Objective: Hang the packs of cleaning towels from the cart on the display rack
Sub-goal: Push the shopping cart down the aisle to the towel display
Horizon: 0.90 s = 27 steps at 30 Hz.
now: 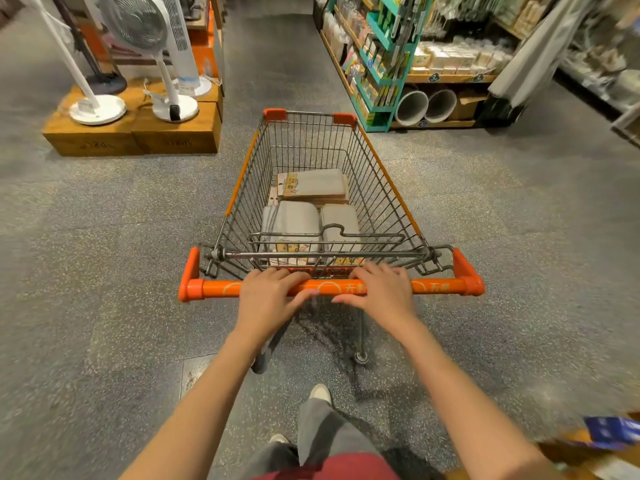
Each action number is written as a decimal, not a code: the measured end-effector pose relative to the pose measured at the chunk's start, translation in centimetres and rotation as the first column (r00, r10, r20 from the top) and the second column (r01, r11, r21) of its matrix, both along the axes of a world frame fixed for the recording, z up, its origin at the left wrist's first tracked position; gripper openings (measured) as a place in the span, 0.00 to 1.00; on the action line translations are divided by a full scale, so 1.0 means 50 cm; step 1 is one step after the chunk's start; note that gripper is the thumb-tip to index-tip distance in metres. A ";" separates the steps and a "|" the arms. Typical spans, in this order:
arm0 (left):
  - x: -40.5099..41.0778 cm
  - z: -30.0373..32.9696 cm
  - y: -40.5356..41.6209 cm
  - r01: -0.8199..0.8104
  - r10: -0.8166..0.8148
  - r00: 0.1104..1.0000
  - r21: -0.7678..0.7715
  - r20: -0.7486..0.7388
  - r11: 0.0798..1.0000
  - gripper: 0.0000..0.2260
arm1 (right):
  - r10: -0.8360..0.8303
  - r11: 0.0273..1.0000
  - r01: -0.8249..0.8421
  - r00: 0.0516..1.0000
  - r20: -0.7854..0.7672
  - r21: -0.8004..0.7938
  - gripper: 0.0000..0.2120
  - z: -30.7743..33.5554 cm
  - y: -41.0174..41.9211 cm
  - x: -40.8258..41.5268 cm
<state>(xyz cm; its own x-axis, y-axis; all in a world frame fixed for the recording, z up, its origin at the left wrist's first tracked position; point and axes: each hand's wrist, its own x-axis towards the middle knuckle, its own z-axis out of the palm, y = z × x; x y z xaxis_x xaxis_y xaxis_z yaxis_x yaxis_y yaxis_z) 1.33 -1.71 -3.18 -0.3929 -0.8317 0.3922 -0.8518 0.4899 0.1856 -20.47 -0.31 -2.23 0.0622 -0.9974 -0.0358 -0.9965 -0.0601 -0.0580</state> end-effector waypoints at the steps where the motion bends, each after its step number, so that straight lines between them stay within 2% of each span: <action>1: 0.001 0.002 -0.014 -0.003 0.003 1.000 0.016 0.007 1.000 0.24 | 0.000 1.000 0.000 1.000 0.003 0.000 0.44 0.000 -0.015 0.001; 5: 0.000 0.007 -0.078 -0.013 0.011 1.000 0.101 0.026 0.995 0.30 | 0.004 1.000 -0.004 1.000 0.003 -0.004 0.44 0.001 -0.082 -0.004; 9: -0.012 0.009 -0.158 -0.019 0.016 1.000 0.119 0.027 0.993 0.33 | 0.016 1.000 -0.016 1.000 0.001 -0.027 0.45 0.010 -0.164 -0.012; 13: -0.009 -0.001 -0.261 -0.027 0.023 0.999 0.102 0.033 0.994 0.31 | 0.036 0.999 -0.036 0.999 -0.010 -0.033 0.45 0.002 -0.268 -0.011; 18: -0.007 -0.004 -0.403 -0.066 0.064 0.998 0.086 0.020 0.994 0.29 | 0.052 0.997 -0.052 0.999 -0.011 -0.065 0.38 -0.020 -0.412 -0.011; 23: -0.033 0.007 -0.527 -0.113 0.110 0.994 0.152 0.027 0.982 0.36 | 0.057 0.996 -0.059 0.998 -0.027 -0.061 0.38 -0.022 -0.552 -0.030; 27: -0.070 0.012 -0.618 -0.174 0.158 0.984 0.249 0.081 0.953 0.36 | 0.078 0.997 -0.078 0.997 0.003 -0.026 0.41 -0.014 -0.656 -0.060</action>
